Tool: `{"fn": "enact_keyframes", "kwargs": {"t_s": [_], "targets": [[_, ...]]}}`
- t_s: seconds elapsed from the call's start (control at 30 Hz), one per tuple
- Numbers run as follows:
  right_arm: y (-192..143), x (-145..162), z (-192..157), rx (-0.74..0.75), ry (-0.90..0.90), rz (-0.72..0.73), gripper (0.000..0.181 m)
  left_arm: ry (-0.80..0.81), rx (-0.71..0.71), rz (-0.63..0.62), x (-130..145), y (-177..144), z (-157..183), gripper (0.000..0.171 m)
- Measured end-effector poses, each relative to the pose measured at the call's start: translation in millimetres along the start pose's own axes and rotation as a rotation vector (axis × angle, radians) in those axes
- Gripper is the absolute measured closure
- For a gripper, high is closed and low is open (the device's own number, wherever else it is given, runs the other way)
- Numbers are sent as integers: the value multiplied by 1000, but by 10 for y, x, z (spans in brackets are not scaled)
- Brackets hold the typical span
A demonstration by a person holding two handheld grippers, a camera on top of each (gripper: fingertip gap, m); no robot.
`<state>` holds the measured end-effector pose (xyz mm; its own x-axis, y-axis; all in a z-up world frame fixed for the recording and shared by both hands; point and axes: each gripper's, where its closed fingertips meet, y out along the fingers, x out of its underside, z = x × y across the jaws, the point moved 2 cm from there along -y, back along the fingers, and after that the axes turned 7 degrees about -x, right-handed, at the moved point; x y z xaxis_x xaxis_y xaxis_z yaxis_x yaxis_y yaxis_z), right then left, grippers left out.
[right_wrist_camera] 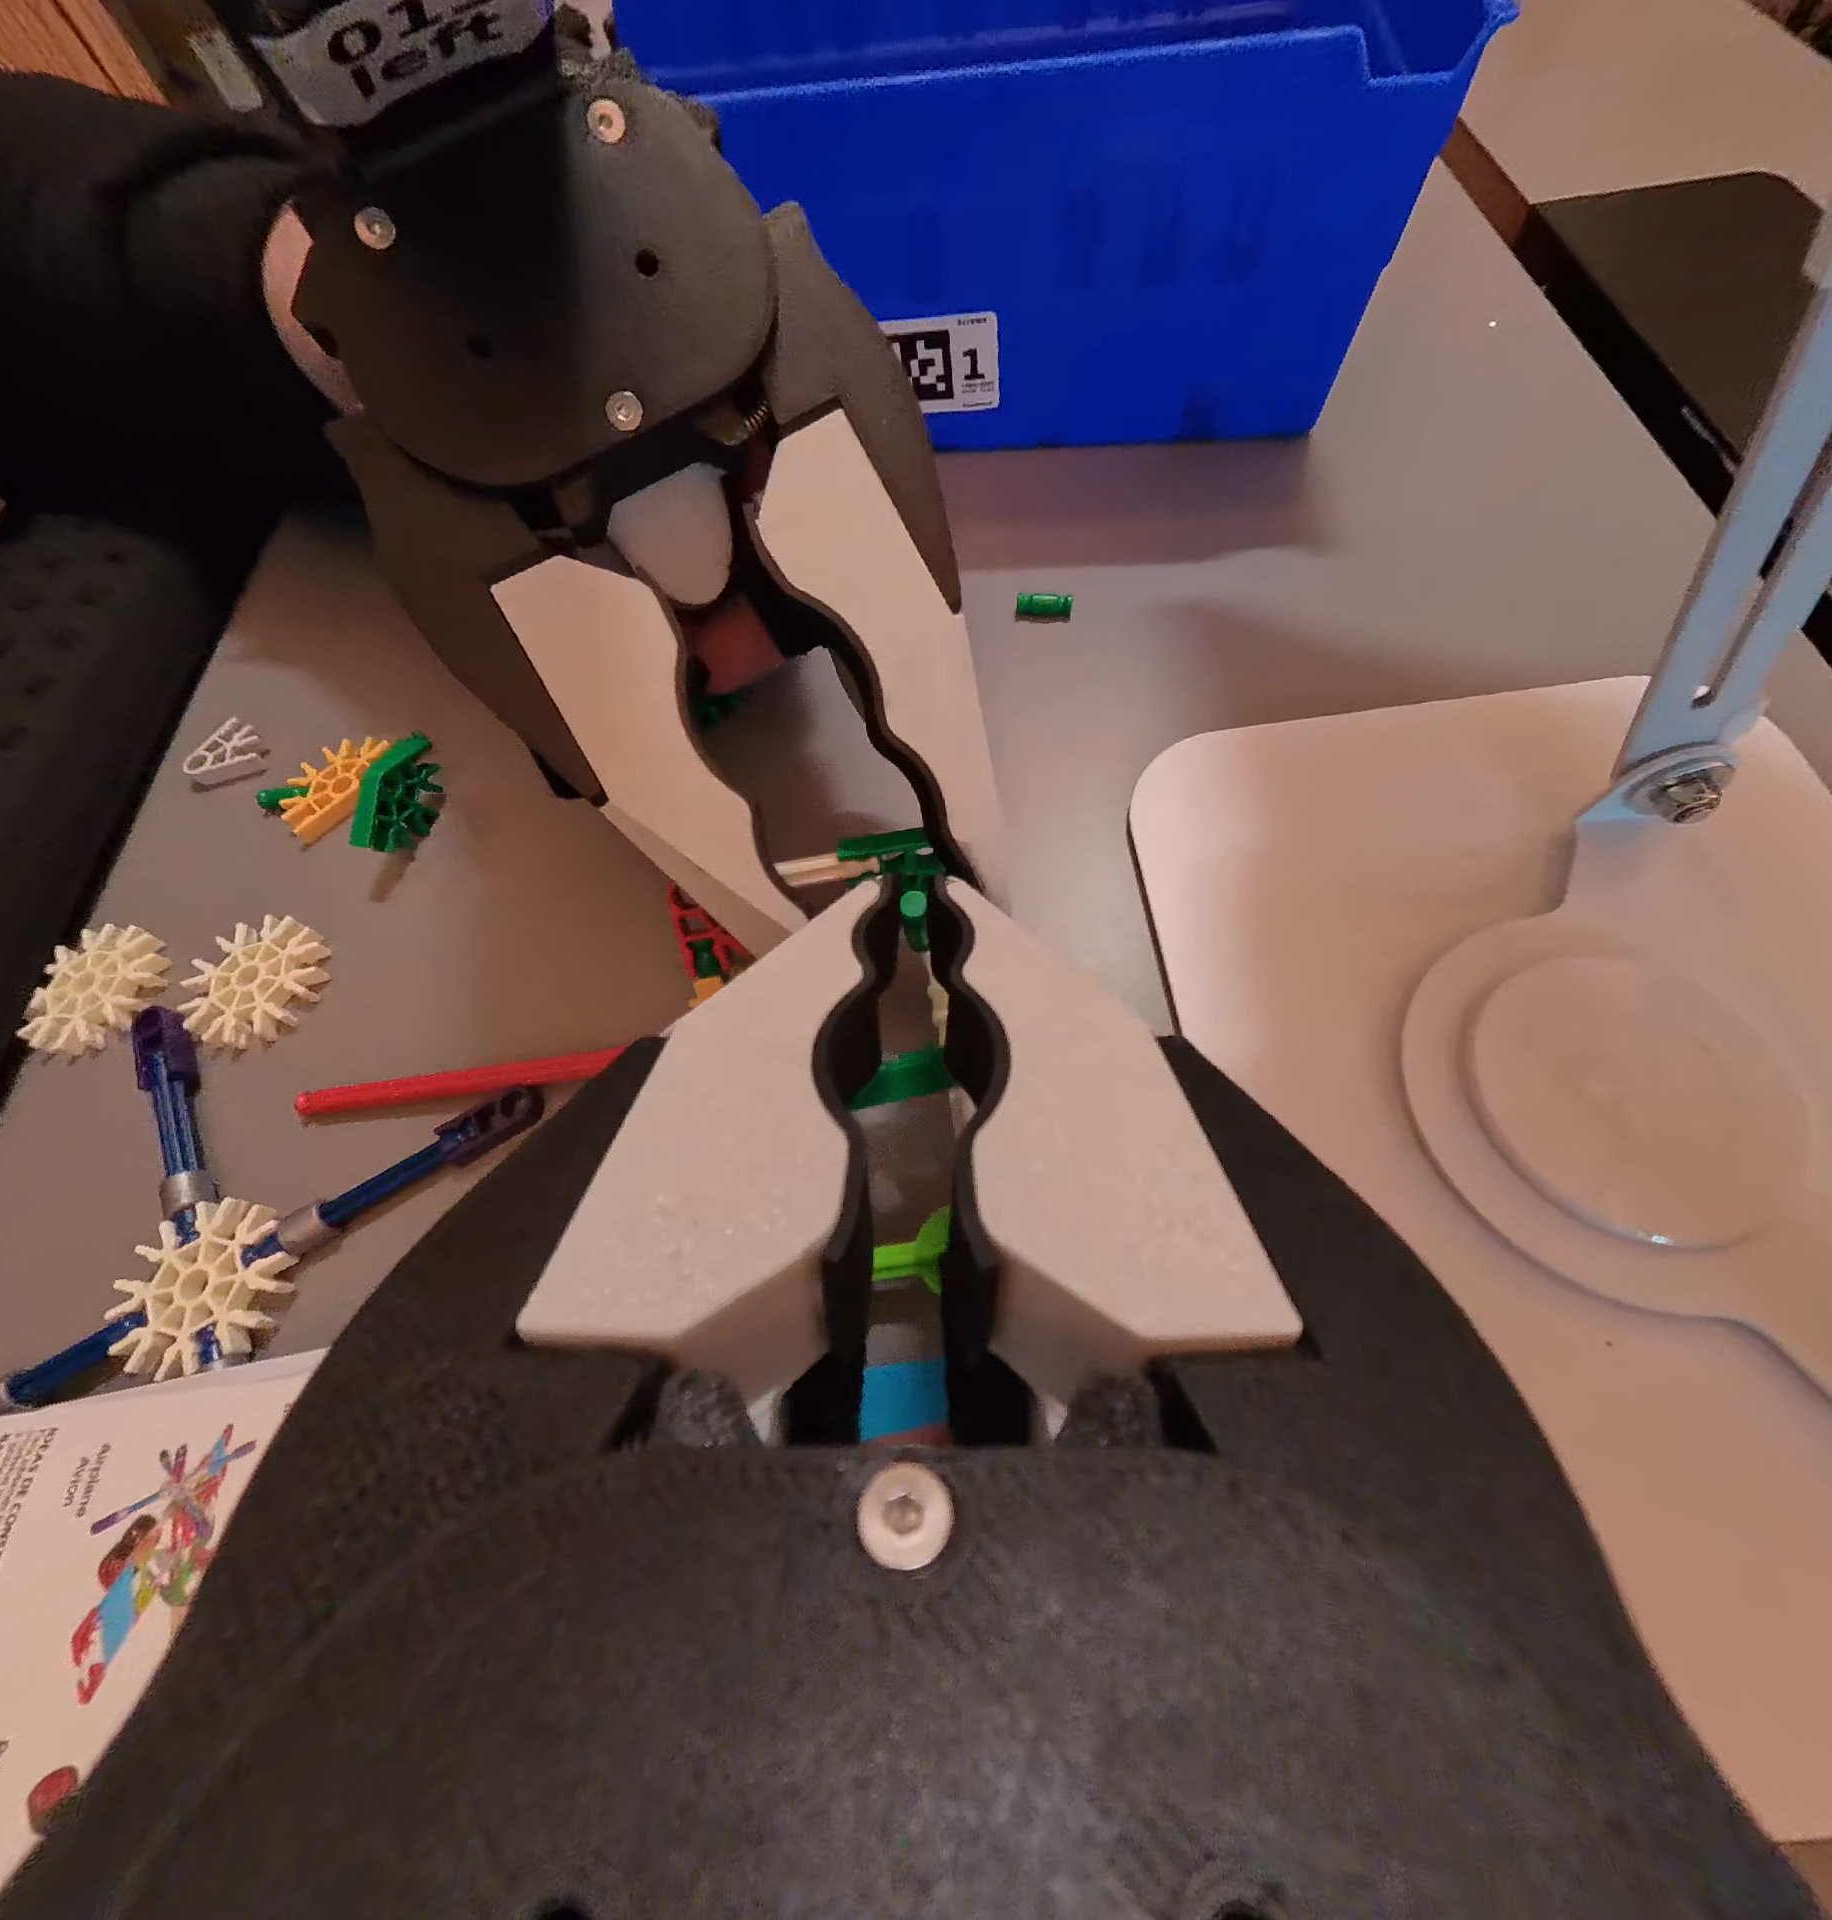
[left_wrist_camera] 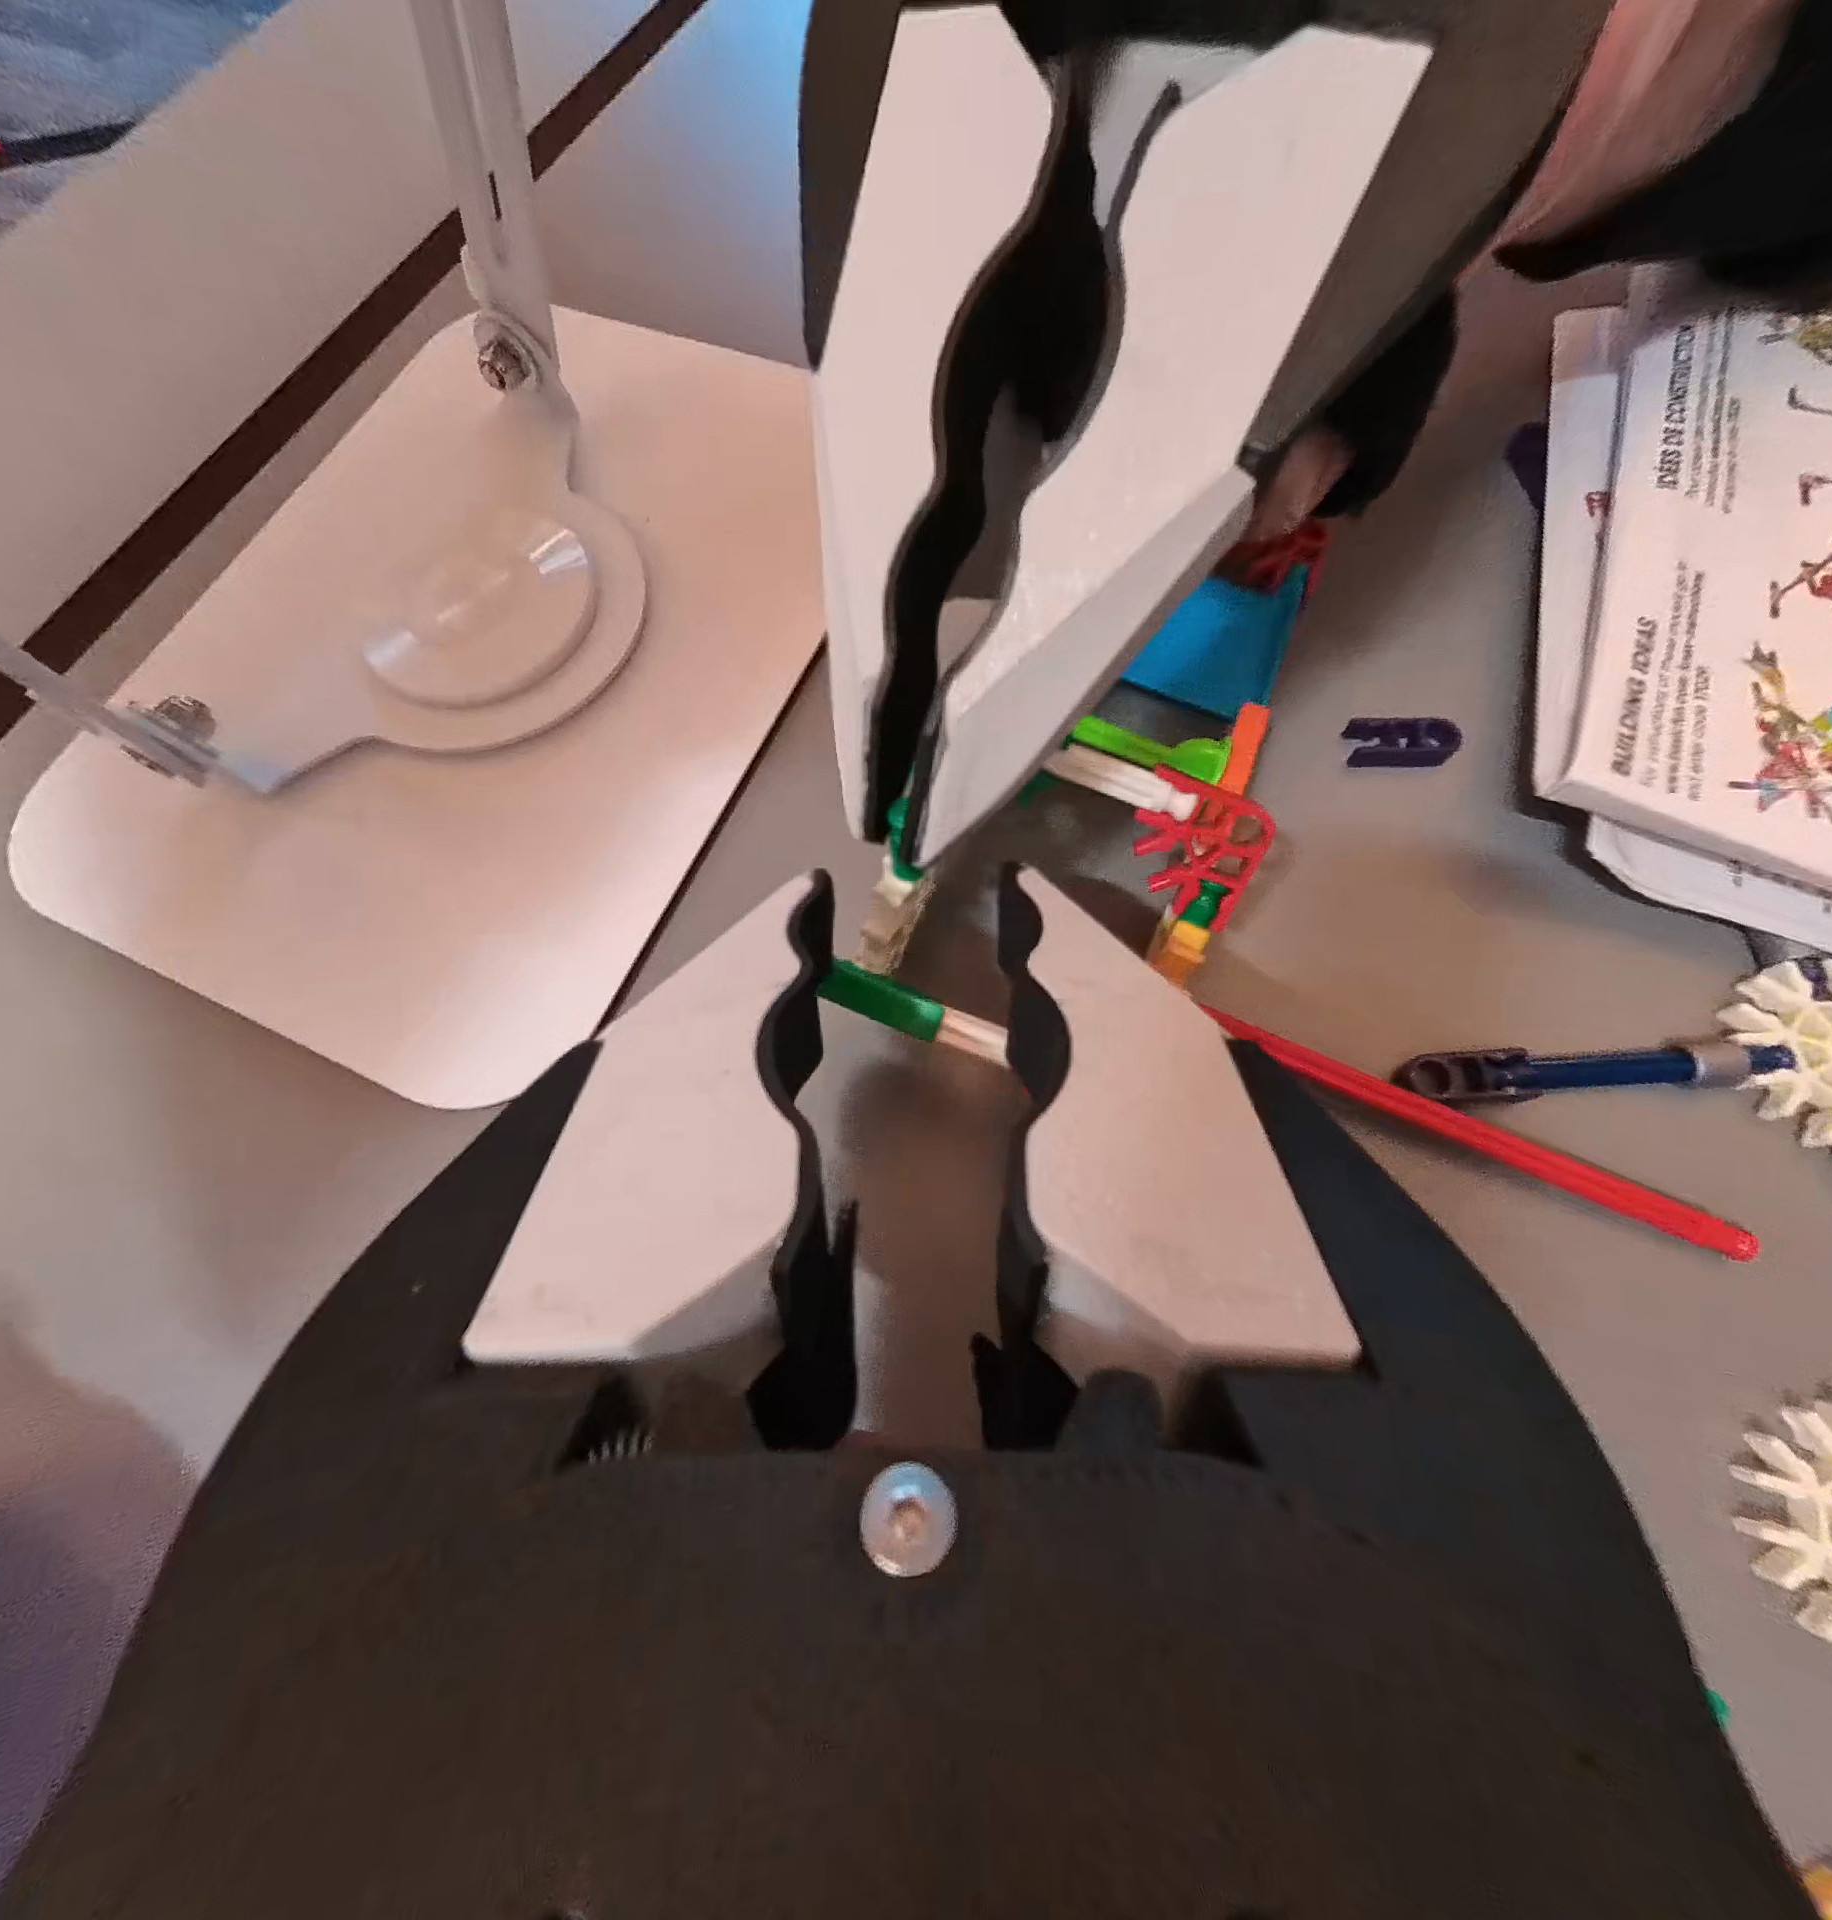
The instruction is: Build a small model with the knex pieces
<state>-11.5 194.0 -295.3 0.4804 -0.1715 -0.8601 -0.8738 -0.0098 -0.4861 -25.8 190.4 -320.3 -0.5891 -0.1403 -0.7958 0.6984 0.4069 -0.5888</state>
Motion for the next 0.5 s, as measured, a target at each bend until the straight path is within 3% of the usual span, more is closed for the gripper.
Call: {"fn": "enact_keyframes", "kwargs": {"t_s": [0.1,0.5], "targets": [[-17,24,20,16,-4,-3,179,6,5,-12,16,39,-32,152],[-20,83,54,5,55,-2,179,85,-15,21,7,110,-29,154]]}}
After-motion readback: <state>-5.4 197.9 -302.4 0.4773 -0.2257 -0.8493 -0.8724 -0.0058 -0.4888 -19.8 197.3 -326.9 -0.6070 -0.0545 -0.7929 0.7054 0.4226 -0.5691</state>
